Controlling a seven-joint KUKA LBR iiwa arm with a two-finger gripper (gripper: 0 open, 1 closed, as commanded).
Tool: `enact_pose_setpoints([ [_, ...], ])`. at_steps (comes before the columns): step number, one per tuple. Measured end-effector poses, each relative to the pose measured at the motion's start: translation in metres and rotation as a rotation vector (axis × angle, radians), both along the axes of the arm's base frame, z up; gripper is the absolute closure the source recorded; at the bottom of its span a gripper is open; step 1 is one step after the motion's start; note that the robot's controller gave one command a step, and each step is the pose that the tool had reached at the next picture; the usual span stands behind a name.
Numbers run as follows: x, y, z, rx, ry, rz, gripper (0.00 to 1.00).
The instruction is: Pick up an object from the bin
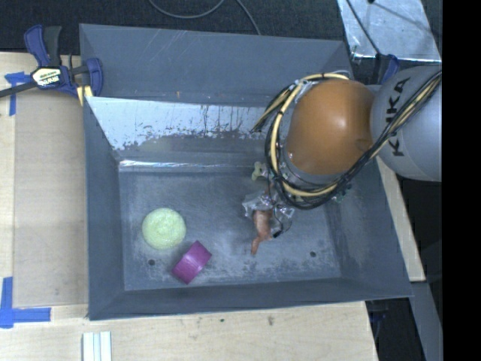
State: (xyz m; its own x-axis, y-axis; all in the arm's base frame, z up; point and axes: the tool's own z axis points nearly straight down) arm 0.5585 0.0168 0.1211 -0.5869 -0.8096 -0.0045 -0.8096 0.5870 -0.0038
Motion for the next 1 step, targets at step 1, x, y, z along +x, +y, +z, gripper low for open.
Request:
enact_pose_setpoints([
  [1,-0.0003,0.0,0.0088,0.0,0.001,0.0,1.0],
])
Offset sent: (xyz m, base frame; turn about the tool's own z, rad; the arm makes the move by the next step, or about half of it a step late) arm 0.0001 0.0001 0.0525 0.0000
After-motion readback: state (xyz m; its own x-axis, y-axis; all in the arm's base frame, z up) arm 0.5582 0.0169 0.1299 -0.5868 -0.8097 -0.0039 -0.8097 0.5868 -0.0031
